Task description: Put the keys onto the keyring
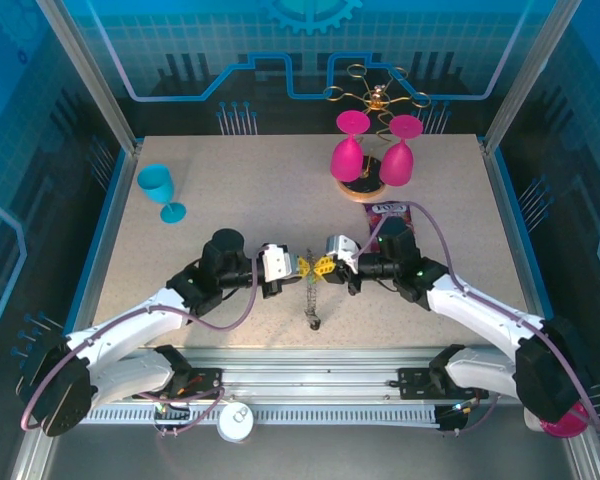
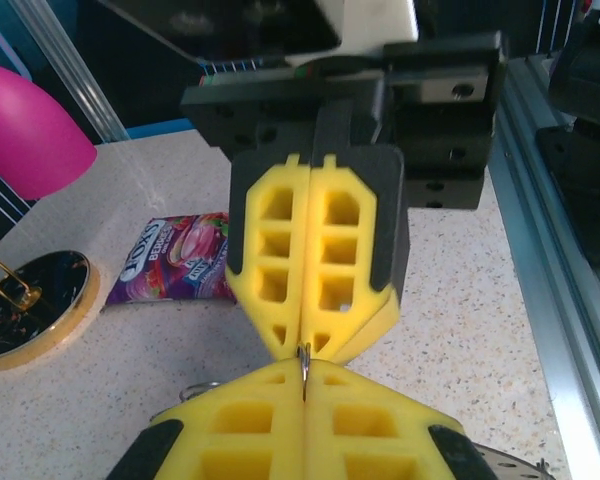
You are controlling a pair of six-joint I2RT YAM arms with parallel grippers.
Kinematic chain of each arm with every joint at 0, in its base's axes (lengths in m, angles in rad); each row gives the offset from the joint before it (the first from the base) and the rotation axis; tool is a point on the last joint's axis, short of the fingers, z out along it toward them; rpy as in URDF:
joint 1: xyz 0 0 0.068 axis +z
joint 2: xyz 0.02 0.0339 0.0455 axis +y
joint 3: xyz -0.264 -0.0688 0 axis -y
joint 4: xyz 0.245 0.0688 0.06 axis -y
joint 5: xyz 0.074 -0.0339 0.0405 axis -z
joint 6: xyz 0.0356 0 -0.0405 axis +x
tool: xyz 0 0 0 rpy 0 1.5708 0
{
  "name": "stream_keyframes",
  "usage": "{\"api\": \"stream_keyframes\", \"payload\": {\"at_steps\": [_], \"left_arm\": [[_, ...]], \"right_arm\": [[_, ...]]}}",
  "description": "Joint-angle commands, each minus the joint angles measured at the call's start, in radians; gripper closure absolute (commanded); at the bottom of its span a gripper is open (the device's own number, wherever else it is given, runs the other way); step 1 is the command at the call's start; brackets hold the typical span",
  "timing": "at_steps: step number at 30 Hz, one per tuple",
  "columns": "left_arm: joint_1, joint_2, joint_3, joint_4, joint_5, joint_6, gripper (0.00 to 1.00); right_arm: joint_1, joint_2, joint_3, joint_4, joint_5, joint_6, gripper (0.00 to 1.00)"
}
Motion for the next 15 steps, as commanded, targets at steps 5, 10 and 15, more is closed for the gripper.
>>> {"api": "stream_keyframes", "payload": {"at_steps": [5,10,15], "left_arm": [[-0.003,-0.013,-0.010,0.151,0.063,-0.077,1.00],[-0.004,-0.010,-0.015,0.154,0.072,-0.084,1.00],[-0.003,-0.004,-0.011,0.149,0.086,-0.087,1.00]], "right_arm": [[0.007,-0.020,-0.027,0.098,-0.013,0.063,0.80],[-0.005,-0.045,-0.047,0.168,-0.060,0.076,0.67],[-0.006,-0.023,-0.047,0.251,-0.103,0.121,0.67]]}}
